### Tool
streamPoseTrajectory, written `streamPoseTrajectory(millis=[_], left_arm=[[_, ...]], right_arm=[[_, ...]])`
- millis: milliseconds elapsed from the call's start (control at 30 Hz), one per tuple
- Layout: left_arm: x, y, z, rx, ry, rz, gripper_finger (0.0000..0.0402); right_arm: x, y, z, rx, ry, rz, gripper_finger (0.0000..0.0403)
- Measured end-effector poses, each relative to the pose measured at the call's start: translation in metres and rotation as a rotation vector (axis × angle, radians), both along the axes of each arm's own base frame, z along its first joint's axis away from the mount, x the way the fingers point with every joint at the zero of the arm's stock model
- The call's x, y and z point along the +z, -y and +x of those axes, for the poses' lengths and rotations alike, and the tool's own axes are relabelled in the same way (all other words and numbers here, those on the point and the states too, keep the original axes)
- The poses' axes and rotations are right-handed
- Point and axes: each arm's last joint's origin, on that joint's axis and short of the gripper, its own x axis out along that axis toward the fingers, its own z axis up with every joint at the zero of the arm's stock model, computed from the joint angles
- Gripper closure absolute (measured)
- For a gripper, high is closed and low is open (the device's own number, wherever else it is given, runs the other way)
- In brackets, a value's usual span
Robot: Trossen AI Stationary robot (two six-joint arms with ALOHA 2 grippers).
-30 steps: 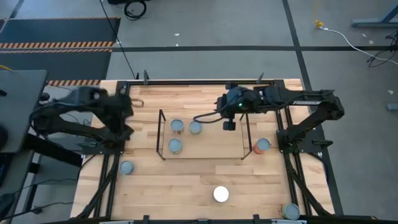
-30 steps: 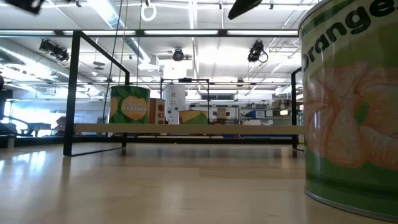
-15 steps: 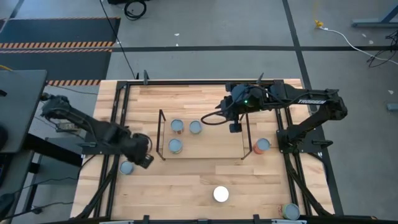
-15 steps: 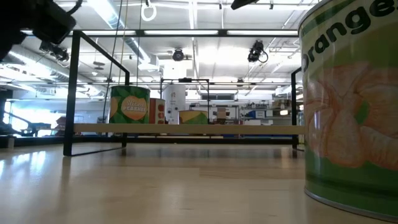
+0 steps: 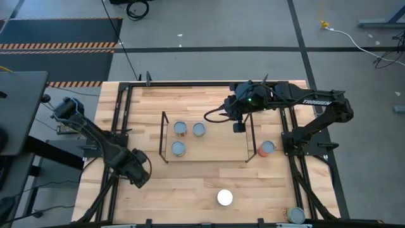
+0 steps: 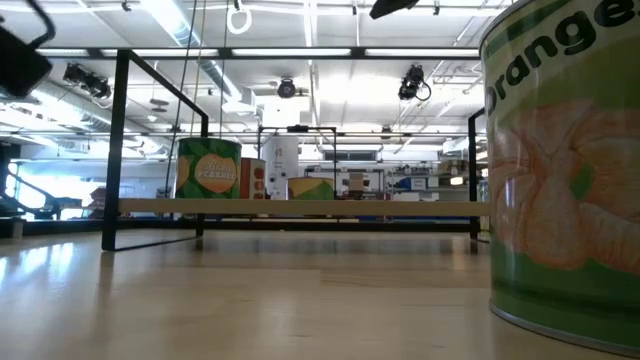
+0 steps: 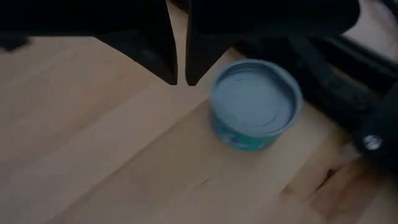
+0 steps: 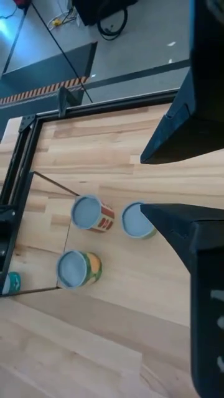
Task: Pick and place cans onto a shelf
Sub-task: Put the canned tuna fish on the shelf
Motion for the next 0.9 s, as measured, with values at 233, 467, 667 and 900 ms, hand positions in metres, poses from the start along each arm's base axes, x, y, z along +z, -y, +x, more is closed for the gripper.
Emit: streamPoseTrajectory(millis=[233,467,667,900], left_arm=[[-0.005,0.003,0.000,0.094,-0.042,0.024,0.0297],[-0.006,-0.004,-0.008,0.147,-0.121,0.095,0.0184],[-0.037,-0.001,-0.008,0.261,-0.128,-0.065,0.0194],[-0.050,-0.008,-0.016,0.386,-0.182,-0.017,0.0248]], right_arm=[[-0.001,0.011,-0.002,-0.036,-0.008,0.050,0.0284],[-0.001,0.014,-0.002,-0.024,-0.010,0.069,0.0284],[-0.001,0.015,-0.002,-0.015,-0.011,0.054,0.0284],[-0.002,0.016,-0.003,-0.024,-0.025,0.059,0.0284]])
